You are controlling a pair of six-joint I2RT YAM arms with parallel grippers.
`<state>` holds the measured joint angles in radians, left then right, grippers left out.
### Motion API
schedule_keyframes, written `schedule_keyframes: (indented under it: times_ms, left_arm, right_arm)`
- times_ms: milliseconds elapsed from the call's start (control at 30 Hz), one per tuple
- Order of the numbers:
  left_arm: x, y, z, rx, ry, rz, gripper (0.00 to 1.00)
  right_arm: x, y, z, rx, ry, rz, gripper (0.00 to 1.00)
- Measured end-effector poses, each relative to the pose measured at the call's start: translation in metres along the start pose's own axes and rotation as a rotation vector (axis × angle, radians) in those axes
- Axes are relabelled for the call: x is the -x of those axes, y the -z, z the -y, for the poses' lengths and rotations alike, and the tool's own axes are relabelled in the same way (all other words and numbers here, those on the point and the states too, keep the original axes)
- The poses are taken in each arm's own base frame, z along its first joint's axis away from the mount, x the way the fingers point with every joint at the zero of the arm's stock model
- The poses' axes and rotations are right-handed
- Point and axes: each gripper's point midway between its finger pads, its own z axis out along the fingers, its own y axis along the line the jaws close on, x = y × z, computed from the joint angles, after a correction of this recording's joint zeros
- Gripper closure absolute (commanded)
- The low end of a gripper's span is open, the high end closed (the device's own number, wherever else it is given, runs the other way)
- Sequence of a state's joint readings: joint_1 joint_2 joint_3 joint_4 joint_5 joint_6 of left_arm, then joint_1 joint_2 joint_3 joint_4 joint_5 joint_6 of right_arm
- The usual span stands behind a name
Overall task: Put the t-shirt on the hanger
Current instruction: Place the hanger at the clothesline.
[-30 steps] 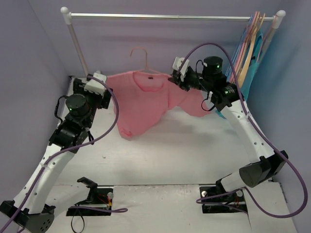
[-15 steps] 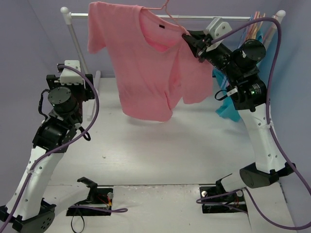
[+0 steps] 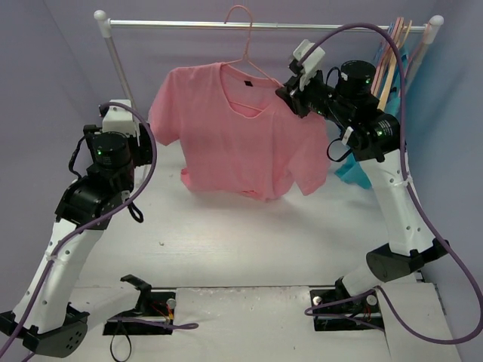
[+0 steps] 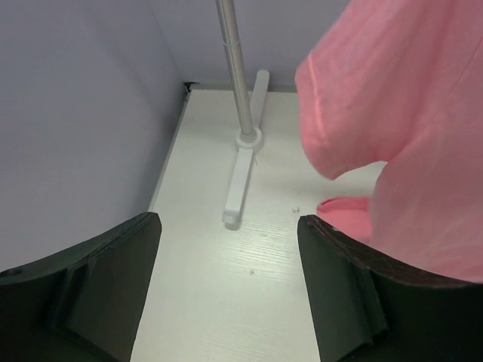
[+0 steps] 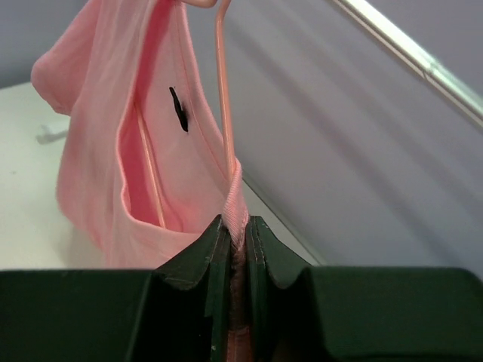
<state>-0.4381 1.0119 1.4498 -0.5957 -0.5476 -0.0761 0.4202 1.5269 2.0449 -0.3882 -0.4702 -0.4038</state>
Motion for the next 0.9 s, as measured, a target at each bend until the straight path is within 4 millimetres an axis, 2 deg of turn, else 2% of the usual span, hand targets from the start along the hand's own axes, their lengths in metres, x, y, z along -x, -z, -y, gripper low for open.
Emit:
schedule_keyframes:
  times_ms: [233,333,400,567,633,800,900]
  left_arm:
    - [-0.017,-0.003,0.011,-0.03,0.013,-0.072,0.26]
    - [-0.021,-0.004,0.015,-0.045,0.024,-0.09,0.26]
    - [-0.023,-0.005,0.019,-0.058,0.03,-0.098,0.26]
    - [-0.026,-0.004,0.025,-0.085,0.045,-0.113,0.26]
    - [-0.027,-0.003,0.026,-0.092,0.045,-0.121,0.26]
    - [-0.031,-0.002,0.027,-0.101,0.051,-0.136,0.26]
    - [-0.033,-0.001,0.028,-0.105,0.053,-0.146,0.26]
  right_arm:
    - [-0.048,0.011,0.043,-0.292,-0.068,-0.198,1.0]
    - [-0.061,0.02,0.063,-0.42,-0.083,-0.253,1.0]
    - [-0.063,0.028,0.076,-0.506,-0.09,-0.273,1.0]
    - [-0.044,0.044,0.115,-0.72,-0.09,-0.261,1.0]
    - [-0.044,0.049,0.124,-0.777,-0.089,-0.271,1.0]
    - [-0.061,0.056,0.135,-0.874,-0.104,-0.335,1.0]
    - [-0.082,0.06,0.138,-0.913,-0.131,-0.382,1.0]
